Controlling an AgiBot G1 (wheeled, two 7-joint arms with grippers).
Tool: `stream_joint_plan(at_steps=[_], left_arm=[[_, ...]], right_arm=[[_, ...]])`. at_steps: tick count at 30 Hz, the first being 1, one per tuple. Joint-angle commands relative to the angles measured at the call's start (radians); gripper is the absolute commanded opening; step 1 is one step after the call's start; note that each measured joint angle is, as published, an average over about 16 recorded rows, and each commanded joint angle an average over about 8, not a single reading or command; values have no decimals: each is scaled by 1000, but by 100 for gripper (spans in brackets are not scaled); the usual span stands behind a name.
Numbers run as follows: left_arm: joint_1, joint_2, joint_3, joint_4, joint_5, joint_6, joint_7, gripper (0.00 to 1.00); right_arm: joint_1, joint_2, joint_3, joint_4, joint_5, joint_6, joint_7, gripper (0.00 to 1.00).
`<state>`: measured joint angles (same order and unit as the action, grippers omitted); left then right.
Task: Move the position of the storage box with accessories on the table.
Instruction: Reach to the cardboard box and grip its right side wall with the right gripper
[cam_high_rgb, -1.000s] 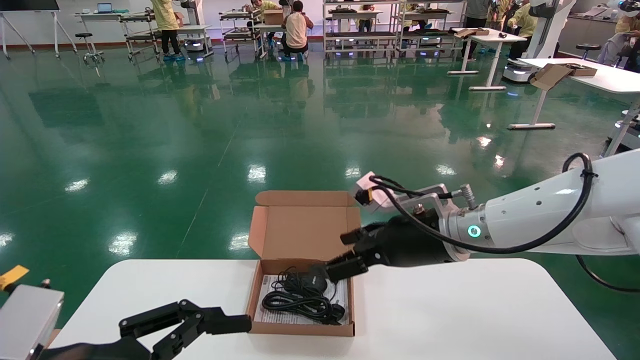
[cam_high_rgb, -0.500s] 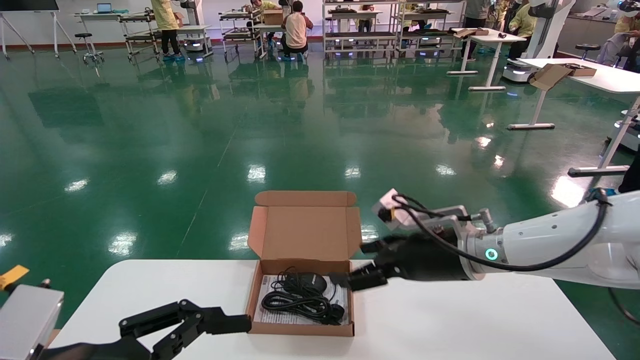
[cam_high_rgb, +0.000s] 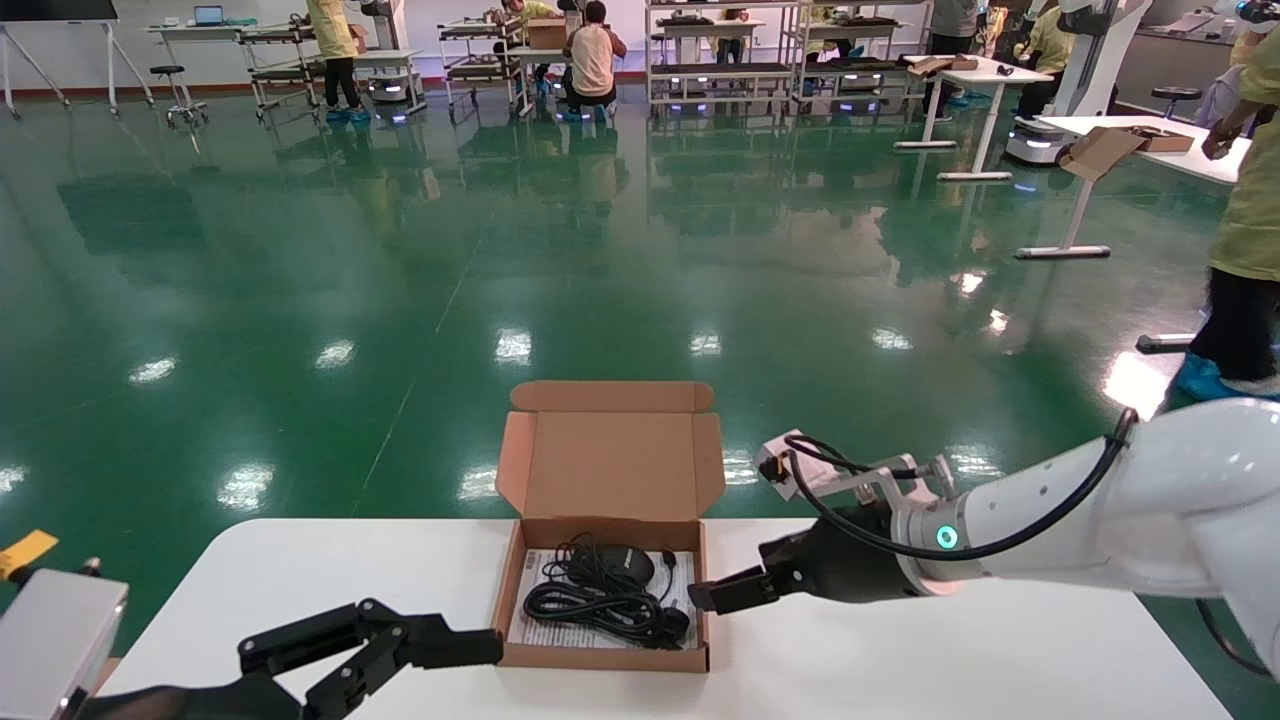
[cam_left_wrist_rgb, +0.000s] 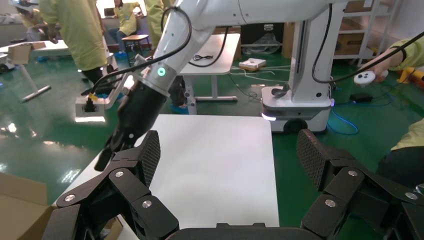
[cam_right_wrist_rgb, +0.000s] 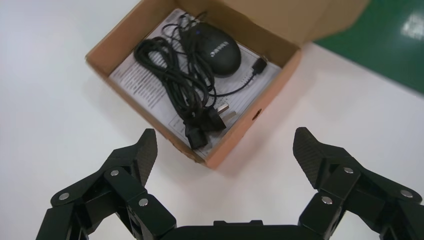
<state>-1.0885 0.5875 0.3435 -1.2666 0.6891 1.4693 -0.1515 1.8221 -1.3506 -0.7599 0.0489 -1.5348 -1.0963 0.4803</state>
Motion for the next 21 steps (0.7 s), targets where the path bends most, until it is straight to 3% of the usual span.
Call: stream_joint_plan(at_steps=[1, 13, 21], left_arm=[[0, 0, 0, 0, 0, 0, 0, 100], [0, 0, 0, 0, 0, 0, 0, 100], [0, 0, 0, 1, 0, 0, 0, 100]], right_arm=[[-15, -2, 3, 4, 7, 14, 56, 100], [-29, 20, 16, 80, 33, -6, 83, 100], [-29, -6, -1, 28, 20, 22, 328, 100]])
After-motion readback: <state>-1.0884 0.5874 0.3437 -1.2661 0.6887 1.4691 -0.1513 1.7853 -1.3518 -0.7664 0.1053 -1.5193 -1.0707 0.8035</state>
